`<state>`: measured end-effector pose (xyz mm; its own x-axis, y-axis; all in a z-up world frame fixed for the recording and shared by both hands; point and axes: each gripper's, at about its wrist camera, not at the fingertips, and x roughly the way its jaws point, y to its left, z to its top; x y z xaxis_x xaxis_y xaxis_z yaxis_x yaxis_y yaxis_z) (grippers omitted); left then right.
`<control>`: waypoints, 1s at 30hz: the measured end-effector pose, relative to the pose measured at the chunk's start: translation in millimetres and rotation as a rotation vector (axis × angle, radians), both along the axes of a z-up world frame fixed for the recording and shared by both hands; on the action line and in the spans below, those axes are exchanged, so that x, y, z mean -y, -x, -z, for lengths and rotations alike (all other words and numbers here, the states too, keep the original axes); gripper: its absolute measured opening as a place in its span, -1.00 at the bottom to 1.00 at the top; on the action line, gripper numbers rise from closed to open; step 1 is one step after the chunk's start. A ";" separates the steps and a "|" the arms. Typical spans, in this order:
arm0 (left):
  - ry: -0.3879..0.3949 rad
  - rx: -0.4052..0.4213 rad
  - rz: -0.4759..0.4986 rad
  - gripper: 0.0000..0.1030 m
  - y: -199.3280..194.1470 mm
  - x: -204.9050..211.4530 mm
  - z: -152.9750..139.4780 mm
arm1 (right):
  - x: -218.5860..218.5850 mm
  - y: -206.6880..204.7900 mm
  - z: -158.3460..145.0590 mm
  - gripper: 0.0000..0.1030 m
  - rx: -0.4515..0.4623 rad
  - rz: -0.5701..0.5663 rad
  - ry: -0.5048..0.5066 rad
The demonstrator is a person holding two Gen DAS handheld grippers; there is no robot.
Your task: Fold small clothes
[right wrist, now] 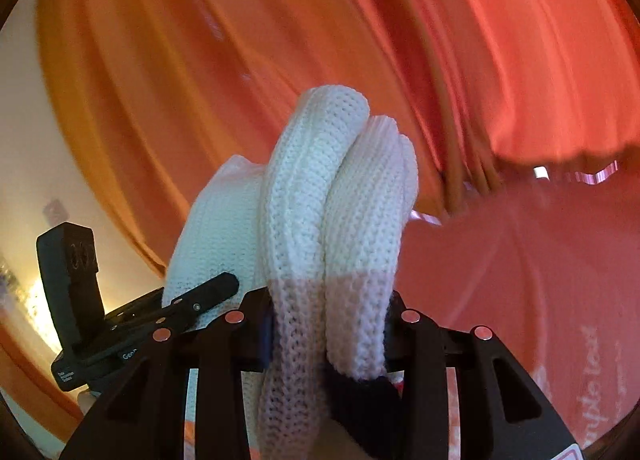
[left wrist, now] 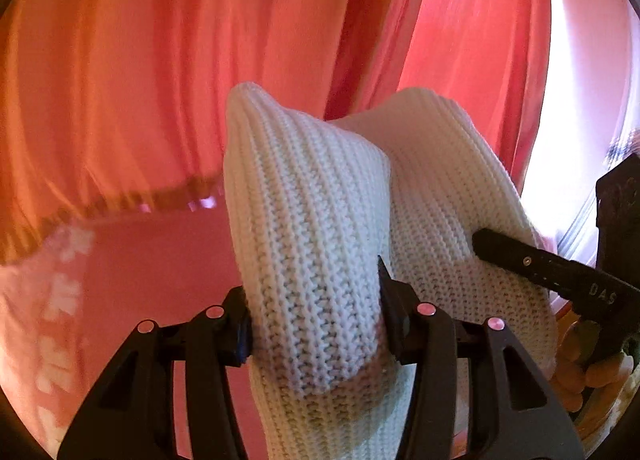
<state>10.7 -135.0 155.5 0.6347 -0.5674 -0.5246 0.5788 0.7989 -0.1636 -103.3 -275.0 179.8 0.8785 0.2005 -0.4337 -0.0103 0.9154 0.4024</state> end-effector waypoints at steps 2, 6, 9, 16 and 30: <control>0.013 0.054 -0.010 -0.07 10.3 -13.4 -22.5 | -20.6 7.6 -23.7 -0.31 0.056 -0.022 0.025; 0.036 0.152 -0.036 -0.06 30.0 -44.2 -62.0 | -49.1 15.4 -54.9 -0.31 0.130 -0.057 0.048; 0.052 0.208 -0.059 -0.06 39.2 -67.4 -83.9 | -70.5 16.3 -71.7 -0.31 0.175 -0.077 0.071; 0.080 0.309 -0.115 -0.05 45.1 -116.9 -117.3 | -123.5 8.0 -102.0 -0.31 0.261 -0.131 0.103; 0.048 0.275 -0.206 0.14 -7.9 -166.0 -85.5 | -146.7 -89.4 -30.4 -0.07 0.101 -0.182 0.084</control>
